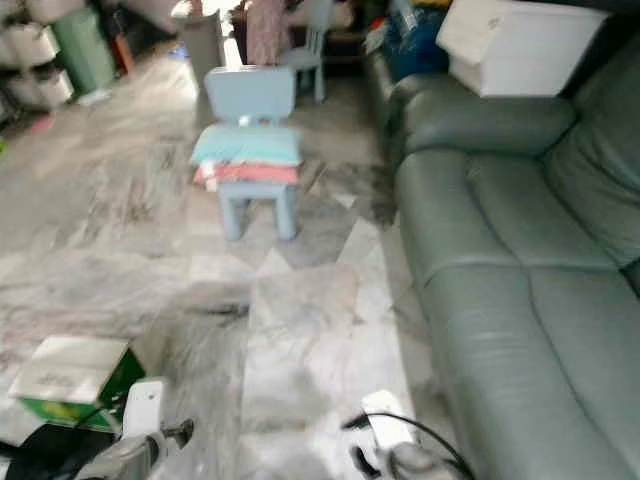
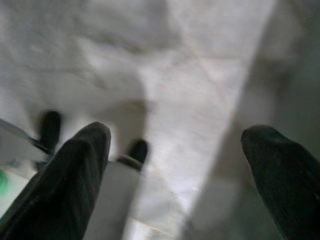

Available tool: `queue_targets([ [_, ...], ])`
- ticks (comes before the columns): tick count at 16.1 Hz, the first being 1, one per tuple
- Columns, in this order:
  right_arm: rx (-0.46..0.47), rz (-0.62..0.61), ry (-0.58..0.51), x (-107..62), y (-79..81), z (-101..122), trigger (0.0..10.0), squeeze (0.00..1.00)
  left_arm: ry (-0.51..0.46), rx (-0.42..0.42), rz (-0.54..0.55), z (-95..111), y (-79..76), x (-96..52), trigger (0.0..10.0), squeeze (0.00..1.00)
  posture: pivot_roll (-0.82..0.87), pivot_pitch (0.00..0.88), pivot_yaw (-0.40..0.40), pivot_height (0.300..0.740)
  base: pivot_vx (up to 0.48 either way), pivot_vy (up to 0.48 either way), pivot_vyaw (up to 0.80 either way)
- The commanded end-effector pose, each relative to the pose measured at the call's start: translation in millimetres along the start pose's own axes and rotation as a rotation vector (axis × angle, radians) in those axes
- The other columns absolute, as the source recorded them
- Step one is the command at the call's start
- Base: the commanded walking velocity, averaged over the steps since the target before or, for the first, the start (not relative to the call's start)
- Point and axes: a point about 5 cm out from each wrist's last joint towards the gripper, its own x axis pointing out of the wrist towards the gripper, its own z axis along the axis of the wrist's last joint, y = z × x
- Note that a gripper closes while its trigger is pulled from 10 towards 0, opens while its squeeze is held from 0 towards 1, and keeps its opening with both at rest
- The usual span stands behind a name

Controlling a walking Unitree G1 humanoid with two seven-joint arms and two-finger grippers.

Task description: Move the pillow to the sofa

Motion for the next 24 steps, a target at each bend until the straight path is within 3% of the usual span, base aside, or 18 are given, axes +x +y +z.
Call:
queue_targets([
  [1, -0.008, 0.006, -0.021, 1.2, 2.4, 7.7, 10.0, 0.00, 0.025, -0.002, 0.012, -8.3, 7.9, -1.3, 10.0, 0.00, -0.09, 0.000, 0.012, 0.740, 0.382, 0.259, 0.00],
  [24, 0.002, 0.012, -0.029, 1.5, 3.9, 8.7, 10.0, 0.00, 0.035, -0.004, 0.013, -8.5, 9.4, -1.4, 10.0, 0.00, -0.09, 0.000, 0.020, 0.740, 0.391, 0.269, 0.00],
])
